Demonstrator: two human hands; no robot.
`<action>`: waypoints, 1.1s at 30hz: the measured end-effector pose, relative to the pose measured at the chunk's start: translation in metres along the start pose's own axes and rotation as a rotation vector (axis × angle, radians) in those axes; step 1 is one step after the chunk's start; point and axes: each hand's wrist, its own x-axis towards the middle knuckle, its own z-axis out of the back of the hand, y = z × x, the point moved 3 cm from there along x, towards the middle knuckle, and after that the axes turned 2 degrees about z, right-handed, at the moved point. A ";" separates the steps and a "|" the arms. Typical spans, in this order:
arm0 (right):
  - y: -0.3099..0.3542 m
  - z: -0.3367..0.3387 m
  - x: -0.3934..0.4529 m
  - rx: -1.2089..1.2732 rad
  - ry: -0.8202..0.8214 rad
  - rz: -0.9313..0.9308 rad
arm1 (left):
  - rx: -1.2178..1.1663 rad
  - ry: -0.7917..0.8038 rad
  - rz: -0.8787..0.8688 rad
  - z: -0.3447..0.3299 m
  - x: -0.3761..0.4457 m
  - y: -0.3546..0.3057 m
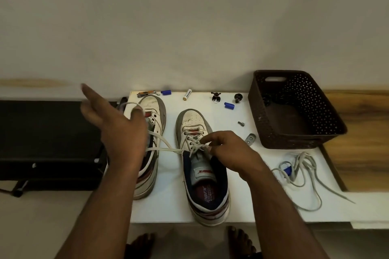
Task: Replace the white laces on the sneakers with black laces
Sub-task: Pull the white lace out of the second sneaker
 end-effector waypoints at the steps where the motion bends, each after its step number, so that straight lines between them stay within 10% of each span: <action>1: 0.000 0.000 0.000 -0.009 0.002 0.009 | 0.128 0.051 -0.088 -0.004 -0.010 -0.007; 7: 0.004 -0.006 -0.001 -0.137 0.007 0.089 | 0.694 0.077 -0.458 -0.025 -0.043 -0.028; 14: 0.011 -0.011 -0.002 -0.221 -0.148 0.145 | 0.614 0.821 -0.219 -0.043 -0.053 -0.008; 20: 0.003 -0.007 0.000 0.036 -0.206 0.038 | 0.678 0.804 -0.103 -0.043 -0.048 0.003; 26: 0.019 -0.015 -0.005 -0.331 -0.213 0.224 | 0.691 0.824 -0.111 -0.049 -0.047 0.003; 33: 0.014 -0.010 -0.007 0.266 -0.378 0.101 | 0.676 0.809 -0.114 -0.046 -0.041 0.004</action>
